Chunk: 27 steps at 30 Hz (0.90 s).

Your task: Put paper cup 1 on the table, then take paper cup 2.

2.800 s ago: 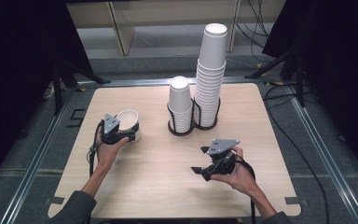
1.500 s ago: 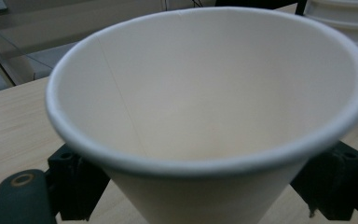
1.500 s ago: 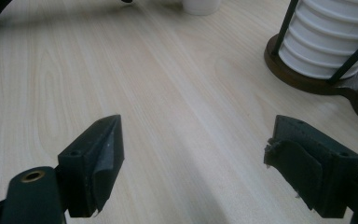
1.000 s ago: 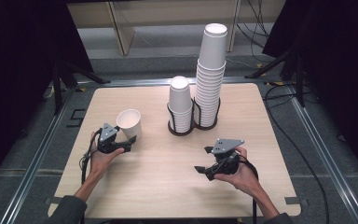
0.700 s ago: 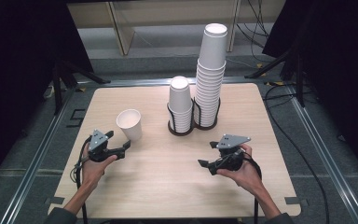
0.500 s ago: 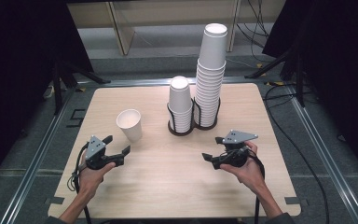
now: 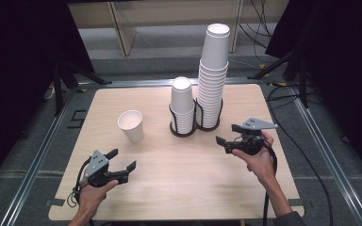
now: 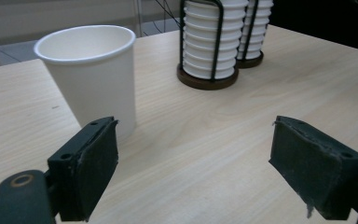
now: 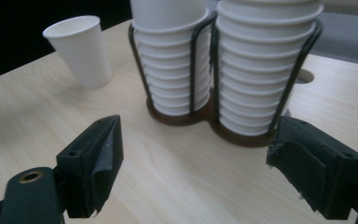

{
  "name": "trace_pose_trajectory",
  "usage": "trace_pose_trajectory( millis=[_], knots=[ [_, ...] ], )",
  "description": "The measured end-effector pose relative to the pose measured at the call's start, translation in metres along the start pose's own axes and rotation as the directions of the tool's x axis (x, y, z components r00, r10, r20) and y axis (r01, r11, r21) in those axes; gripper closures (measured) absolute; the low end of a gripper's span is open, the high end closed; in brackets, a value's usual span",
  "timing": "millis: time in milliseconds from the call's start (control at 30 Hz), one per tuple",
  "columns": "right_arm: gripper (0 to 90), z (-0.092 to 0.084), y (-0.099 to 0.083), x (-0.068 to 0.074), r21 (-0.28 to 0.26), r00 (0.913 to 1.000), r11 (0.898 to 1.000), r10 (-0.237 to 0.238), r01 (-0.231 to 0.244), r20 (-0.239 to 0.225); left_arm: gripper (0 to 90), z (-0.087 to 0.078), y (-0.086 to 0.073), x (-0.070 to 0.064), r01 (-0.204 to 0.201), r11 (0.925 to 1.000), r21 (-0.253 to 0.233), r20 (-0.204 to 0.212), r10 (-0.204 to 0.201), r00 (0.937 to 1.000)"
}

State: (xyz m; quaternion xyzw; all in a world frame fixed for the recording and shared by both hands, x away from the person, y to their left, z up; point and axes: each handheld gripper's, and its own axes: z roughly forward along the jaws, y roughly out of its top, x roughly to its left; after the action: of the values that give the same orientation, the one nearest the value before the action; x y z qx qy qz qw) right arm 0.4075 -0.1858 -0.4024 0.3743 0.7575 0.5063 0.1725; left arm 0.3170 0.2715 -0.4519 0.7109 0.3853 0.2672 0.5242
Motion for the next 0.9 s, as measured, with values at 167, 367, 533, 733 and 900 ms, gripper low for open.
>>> trace_pose_trajectory(
  millis=[167,367,533,733,900],
  knots=[
    [16.5,0.001,0.013,-0.01,-0.026,0.9994,0.999,0.036,-0.036,-0.003,14.5,0.002,0.0,-0.006,-0.026,0.9996,0.013,0.013,0.026,0.9996],
    [15.7,0.004,0.028,-0.018,-0.057,0.9996,0.998,0.022,-0.021,0.016,14.5,0.004,-0.003,-0.006,-0.03,0.9994,0.02,0.023,0.029,0.9993],
    [15.4,0.003,0.046,-0.022,-0.091,0.9996,0.996,0.022,-0.021,0.017,14.5,0.003,-0.003,-0.006,-0.03,0.9989,0.036,0.021,0.029,0.9994],
    [15.5,-0.002,0.074,-0.025,-0.117,0.9992,0.993,0.019,-0.015,0.034,14.5,0.004,-0.004,-0.005,-0.028,0.9988,0.041,0.029,0.027,0.9992],
    [15.4,-0.007,0.101,-0.028,-0.149,0.9994,0.989,-0.001,0.006,0.035,14.5,0.006,-0.004,-0.005,-0.029,0.9981,0.054,0.033,0.028,0.9991]
  ],
)
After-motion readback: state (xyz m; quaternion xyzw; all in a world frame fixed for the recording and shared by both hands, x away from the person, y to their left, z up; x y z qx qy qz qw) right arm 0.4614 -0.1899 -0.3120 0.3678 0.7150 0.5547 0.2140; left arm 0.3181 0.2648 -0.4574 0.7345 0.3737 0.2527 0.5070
